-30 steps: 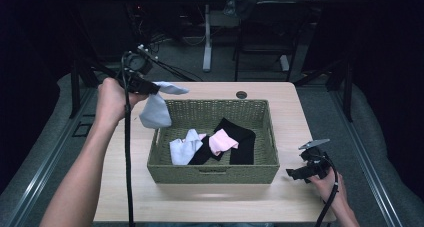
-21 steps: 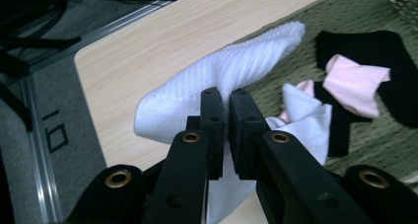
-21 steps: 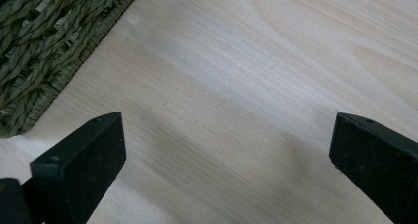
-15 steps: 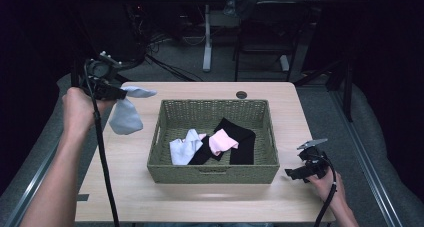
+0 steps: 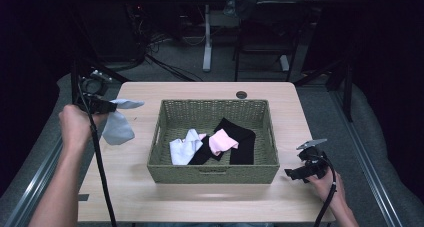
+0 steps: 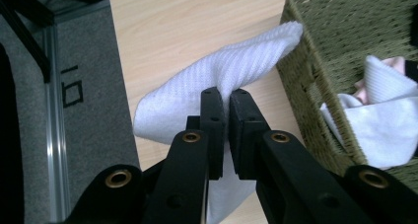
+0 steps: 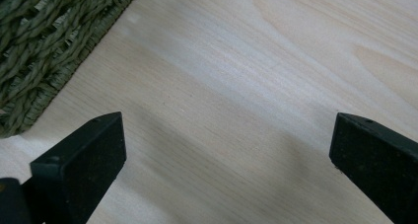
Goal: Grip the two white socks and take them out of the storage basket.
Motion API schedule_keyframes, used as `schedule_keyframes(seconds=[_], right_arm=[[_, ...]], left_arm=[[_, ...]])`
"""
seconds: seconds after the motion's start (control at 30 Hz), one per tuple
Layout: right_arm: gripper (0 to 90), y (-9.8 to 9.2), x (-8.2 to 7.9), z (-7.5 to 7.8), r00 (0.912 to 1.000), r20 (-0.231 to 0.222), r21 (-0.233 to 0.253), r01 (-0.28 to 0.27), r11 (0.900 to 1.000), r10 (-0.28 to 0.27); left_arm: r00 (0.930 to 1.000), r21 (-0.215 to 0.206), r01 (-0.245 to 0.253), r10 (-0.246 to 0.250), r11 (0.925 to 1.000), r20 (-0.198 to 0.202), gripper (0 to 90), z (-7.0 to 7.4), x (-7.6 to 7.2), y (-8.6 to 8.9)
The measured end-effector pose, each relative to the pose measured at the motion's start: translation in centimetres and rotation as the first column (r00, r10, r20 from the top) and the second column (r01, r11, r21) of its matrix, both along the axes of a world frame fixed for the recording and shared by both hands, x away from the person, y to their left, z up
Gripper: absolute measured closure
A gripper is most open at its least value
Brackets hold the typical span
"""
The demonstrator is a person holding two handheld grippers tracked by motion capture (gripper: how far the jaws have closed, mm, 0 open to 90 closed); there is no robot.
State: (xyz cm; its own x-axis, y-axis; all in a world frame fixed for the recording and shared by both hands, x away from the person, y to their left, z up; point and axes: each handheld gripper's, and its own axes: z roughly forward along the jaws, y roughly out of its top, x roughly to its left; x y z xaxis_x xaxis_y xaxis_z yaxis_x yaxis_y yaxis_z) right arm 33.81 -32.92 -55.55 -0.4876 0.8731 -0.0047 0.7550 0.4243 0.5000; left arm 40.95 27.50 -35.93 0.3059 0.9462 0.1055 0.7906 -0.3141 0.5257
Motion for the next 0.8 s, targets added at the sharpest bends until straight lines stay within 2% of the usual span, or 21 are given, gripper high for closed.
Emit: schedule_keyframes(seconds=[0.1, 0.13, 0.17, 0.2, 0.3, 0.4, 0.43, 0.47, 0.5, 0.57, 0.6, 0.63, 0.7, 0.73, 0.77, 0.8], right_arm=[[0.3, 0.0, 0.0, 0.0, 1.0000, -0.002, 0.002, -0.005, 1.000, 0.005], [0.3, 0.0, 0.0, 0.0, 1.0000, -0.002, 0.002, -0.005, 1.000, 0.005], [0.2, 0.0, 0.1, 0.0, 1.0000, -0.003, 0.002, -0.005, 1.000, 0.005], [0.2, 0.0, 0.1, 0.0, 1.0000, -0.003, 0.002, -0.005, 1.000, 0.005], [0.3, 0.0, 0.1, 0.0, 1.0000, -0.004, 0.001, -0.006, 1.000, 0.006], [0.3, 0.0, 0.0, 0.0, 1.0000, -0.001, 0.003, 0.003, 1.000, -0.003], [0.3, 0.0, 0.0, 0.0, 1.0000, -0.001, 0.003, 0.003, 1.000, -0.003], [0.3, -0.1, 0.0, 0.0, 1.0000, -0.005, -0.008, -0.003, 1.000, 0.003], [0.3, -0.1, 0.0, 0.0, 1.0000, -0.005, -0.008, -0.003, 1.000, 0.003], [0.3, -0.1, 0.0, 0.0, 1.0000, -0.005, -0.006, -0.003, 1.000, 0.003], [0.3, -0.1, 0.0, 0.0, 1.0000, -0.003, 0.000, -0.001, 1.000, 0.001], [0.3, -0.1, 0.0, 0.0, 1.0000, -0.003, 0.000, -0.001, 1.000, 0.001], [0.3, -0.1, 0.0, 0.0, 1.0000, -0.009, -0.002, -0.001, 1.000, 0.001], [0.3, -0.2, 0.0, 0.0, 1.0000, -0.004, -0.011, 0.000, 1.000, 0.000], [0.3, -0.2, 0.0, 0.0, 1.0000, -0.004, -0.011, 0.000, 1.000, 0.000], [0.3, -0.1, 0.0, 0.0, 1.0000, -0.002, -0.008, 0.002, 1.000, -0.002]], left_arm=[[0.9997, -0.004, -0.010, 0.010, 0.9999, -0.020, 85.5, -1.5, 0.2, 0.3], [0.9997, -0.004, -0.010, 0.010, 0.9999, -0.020, 85.5, -1.5, 0.2, 0.3], [0.9993, -0.008, -0.017, 0.017, 0.9998, -0.034, 85.5, -2.3, 0.4, 0.5], [0.9993, -0.008, -0.017, 0.017, 0.9998, -0.034, 85.5, -2.3, 0.4, 0.5], [0.9985, -0.011, -0.027, 0.026, 0.9996, -0.049, 85.3, -3.7, 0.6, 0.7], [0.9967, -0.024, -0.045, 0.043, 0.9987, -0.068, 85.3, -5.5, 0.9, 1.0], [0.9967, -0.024, -0.045, 0.043, 0.9987, -0.068, 85.3, -5.5, 0.9, 1.0], [0.9951, -0.036, -0.051, 0.048, 0.9981, -0.086, 85.4, -6.5, 1.0, 1.2], [0.9951, -0.036, -0.051, 0.048, 0.9981, -0.086, 85.4, -6.5, 1.0, 1.2], [0.9920, -0.054, -0.062, 0.056, 0.9966, -0.113, 85.4, -8.2, 1.2, 1.4], [0.9903, -0.056, -0.069, 0.062, 0.9961, -0.124, 85.4, -8.9, 1.3, 1.5], [0.9903, -0.056, -0.069, 0.062, 0.9961, -0.124, 85.4, -8.9, 1.3, 1.5], [0.9876, -0.058, -0.076, 0.067, 0.9954, -0.142, 85.4, -10.1, 1.4, 1.5], [0.9842, -0.060, -0.074, 0.063, 0.9955, -0.166, 85.4, -11.3, 1.5, 1.6], [0.9842, -0.060, -0.074, 0.063, 0.9955, -0.166, 85.3, -11.3, 1.5, 1.6], [0.9807, -0.062, -0.081, 0.069, 0.9948, -0.183, 85.3, -12.2, 1.6, 1.6]])
